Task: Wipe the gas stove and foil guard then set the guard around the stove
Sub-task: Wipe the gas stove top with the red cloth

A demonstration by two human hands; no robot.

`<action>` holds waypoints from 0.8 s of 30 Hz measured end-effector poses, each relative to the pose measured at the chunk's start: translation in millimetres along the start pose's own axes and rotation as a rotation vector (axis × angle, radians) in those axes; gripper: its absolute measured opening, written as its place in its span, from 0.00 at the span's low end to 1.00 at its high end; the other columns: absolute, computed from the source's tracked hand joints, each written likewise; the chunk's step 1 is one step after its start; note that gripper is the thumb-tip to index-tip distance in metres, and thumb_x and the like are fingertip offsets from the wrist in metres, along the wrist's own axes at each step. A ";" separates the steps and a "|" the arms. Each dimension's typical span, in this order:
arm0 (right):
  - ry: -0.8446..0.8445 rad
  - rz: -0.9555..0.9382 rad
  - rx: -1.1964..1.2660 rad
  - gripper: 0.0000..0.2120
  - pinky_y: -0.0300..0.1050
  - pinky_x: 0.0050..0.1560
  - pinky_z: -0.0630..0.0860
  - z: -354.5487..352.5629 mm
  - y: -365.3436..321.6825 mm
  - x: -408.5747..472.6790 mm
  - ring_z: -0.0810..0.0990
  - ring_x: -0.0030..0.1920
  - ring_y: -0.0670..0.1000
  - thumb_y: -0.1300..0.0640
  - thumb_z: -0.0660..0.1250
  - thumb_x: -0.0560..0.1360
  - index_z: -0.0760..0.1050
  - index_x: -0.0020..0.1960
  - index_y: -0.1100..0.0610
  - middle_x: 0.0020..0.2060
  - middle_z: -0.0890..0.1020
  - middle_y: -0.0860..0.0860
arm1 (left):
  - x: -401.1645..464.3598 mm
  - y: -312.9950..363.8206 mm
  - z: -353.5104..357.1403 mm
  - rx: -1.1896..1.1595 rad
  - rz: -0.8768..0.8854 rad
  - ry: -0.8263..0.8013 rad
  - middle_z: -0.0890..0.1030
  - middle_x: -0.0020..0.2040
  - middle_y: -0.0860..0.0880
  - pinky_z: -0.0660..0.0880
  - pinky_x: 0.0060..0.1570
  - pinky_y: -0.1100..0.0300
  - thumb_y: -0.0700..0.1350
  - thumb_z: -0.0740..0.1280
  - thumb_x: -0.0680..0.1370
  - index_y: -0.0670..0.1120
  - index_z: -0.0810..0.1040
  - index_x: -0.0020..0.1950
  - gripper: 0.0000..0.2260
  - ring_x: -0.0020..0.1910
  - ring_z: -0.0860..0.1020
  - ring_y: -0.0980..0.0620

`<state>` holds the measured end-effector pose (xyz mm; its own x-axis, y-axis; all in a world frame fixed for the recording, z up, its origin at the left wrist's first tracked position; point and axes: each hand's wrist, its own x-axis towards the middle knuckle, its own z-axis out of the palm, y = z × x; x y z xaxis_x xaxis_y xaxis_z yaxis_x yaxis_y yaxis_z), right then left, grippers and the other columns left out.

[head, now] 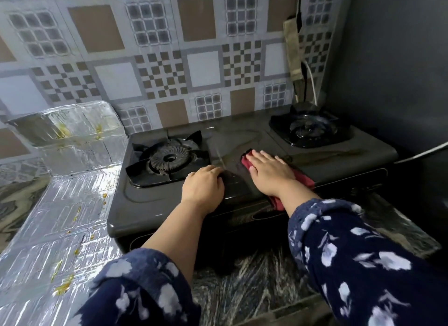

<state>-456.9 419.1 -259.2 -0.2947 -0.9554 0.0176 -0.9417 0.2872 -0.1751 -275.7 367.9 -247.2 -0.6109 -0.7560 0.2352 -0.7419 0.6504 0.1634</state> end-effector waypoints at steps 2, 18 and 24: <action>-0.025 0.029 -0.002 0.24 0.52 0.76 0.46 -2.0 0.1 13.4 0.48 0.78 0.48 0.50 0.43 0.82 0.49 0.78 0.49 0.78 0.49 0.46 | 9.7 0.9 0.1 -0.017 0.009 -0.019 0.75 0.66 0.51 0.68 0.61 0.54 0.45 0.56 0.79 0.50 0.73 0.66 0.17 0.64 0.73 0.48; 0.063 0.166 0.046 0.23 0.50 0.76 0.47 -16.6 92.7 -8.1 0.51 0.77 0.44 0.49 0.48 0.81 0.55 0.76 0.43 0.77 0.54 0.41 | 82.4 70.6 6.1 -0.024 0.223 -0.252 0.72 0.68 0.50 0.71 0.60 0.52 0.53 0.59 0.77 0.52 0.68 0.70 0.21 0.66 0.71 0.47; 0.137 0.254 0.047 0.23 0.50 0.76 0.48 -18.6 120.4 -11.5 0.52 0.77 0.44 0.49 0.50 0.80 0.58 0.75 0.43 0.77 0.56 0.40 | 104.3 92.3 16.3 -0.015 0.311 -0.324 0.67 0.73 0.52 0.67 0.65 0.53 0.59 0.61 0.76 0.53 0.63 0.73 0.27 0.69 0.68 0.48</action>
<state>-569.9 465.9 -262.1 -0.5419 -0.8345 0.0995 -0.8276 0.5093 -0.2359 -412.5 347.9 -223.2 -0.8609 -0.5075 -0.0364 -0.5069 0.8494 0.1471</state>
